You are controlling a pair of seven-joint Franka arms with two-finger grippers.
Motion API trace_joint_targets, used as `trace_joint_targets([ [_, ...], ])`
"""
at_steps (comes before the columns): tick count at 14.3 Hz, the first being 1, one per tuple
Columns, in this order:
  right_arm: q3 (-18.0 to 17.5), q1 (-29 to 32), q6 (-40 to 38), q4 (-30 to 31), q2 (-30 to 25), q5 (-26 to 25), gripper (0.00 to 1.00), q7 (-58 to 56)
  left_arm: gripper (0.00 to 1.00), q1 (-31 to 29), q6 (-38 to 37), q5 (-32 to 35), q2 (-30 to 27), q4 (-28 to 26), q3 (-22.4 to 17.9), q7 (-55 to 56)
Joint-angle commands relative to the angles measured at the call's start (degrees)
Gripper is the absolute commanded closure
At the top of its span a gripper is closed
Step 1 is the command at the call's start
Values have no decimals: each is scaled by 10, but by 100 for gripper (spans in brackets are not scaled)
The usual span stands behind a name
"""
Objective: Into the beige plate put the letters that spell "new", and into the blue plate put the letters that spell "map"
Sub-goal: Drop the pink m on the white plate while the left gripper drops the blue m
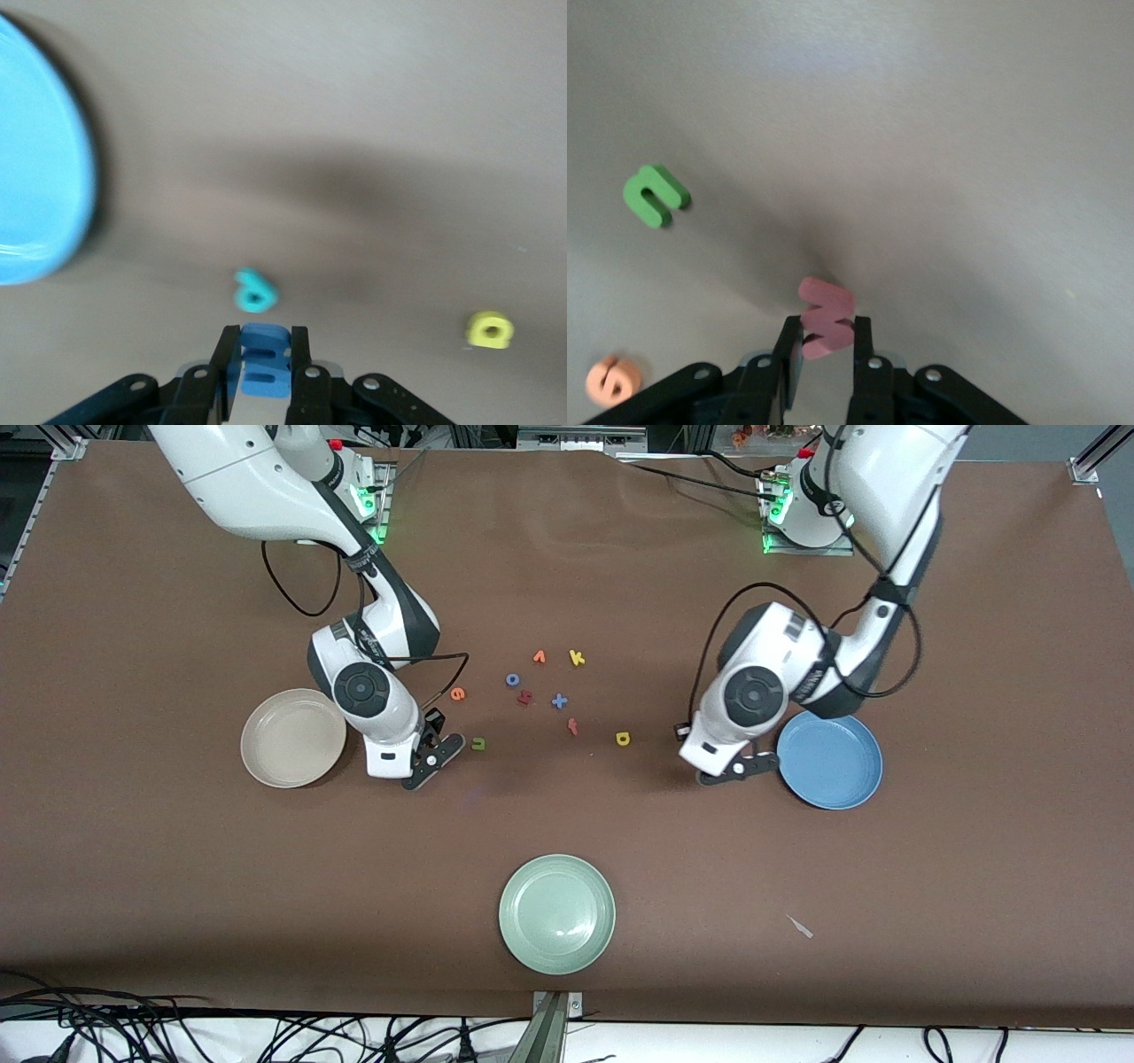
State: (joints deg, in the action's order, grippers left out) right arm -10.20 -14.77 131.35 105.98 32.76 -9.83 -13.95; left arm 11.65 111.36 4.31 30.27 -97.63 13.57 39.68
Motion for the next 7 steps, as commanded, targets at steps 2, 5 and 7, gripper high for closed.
trace_joint_targets([
  [2,38,17,-33,32,-52,6,100,-62,100,-93,-53,2,-12,3,3,-160],
  [5,89,20,-19,83,-100,18,100,-139,100,-143,-56,6,-6,-12,2,-213],
  [7,116,20,21,120,-117,18,100,-166,100,-168,-41,50,-1,-39,3,-247],
])
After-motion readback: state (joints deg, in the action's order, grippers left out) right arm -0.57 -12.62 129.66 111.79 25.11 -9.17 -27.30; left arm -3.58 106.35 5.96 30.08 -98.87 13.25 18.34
